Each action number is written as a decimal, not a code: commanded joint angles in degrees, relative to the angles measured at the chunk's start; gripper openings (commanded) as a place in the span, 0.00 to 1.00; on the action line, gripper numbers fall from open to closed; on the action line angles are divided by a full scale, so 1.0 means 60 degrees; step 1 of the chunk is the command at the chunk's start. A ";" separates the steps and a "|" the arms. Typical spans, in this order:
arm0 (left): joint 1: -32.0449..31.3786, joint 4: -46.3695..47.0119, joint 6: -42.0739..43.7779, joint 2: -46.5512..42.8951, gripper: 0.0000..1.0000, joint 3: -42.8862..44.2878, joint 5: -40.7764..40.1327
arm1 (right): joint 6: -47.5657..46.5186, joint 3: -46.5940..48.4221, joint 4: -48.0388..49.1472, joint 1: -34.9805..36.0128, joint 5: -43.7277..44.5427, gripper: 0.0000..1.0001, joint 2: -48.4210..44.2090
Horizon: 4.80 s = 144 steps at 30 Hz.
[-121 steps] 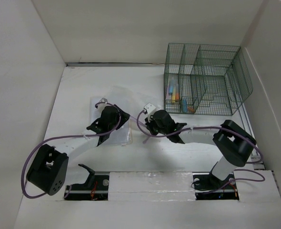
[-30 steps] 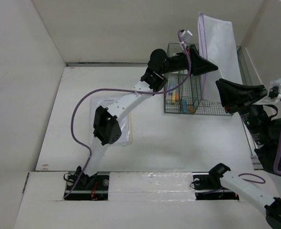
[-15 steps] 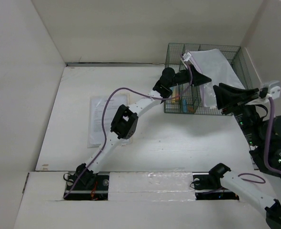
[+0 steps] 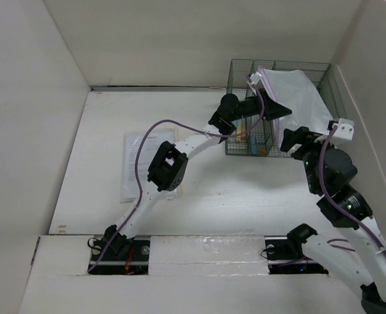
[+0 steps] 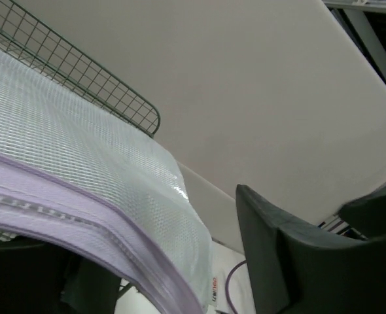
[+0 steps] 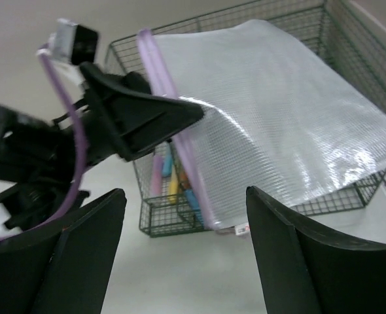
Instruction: Organize the desk
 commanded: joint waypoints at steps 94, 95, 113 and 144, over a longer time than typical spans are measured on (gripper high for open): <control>-0.0137 -0.4007 0.1910 -0.2010 0.79 -0.0215 -0.1164 | 0.4042 -0.0928 0.5745 -1.1723 -1.0683 0.00 0.2914; -0.0137 -0.4138 0.1983 -0.2039 0.83 -0.0244 -0.1324 | 0.4173 -0.0809 0.5992 -1.1622 -1.0477 0.00 0.3075; 0.0214 -0.4755 0.3125 -0.3751 0.89 -0.2688 -0.2465 | 0.4134 0.1299 0.6324 -1.1240 -1.0281 0.00 0.6546; -0.0078 -0.5942 0.4474 -0.5934 0.82 -0.4051 -0.4224 | 0.2111 0.2239 0.3198 -1.2046 -1.2308 0.93 0.6638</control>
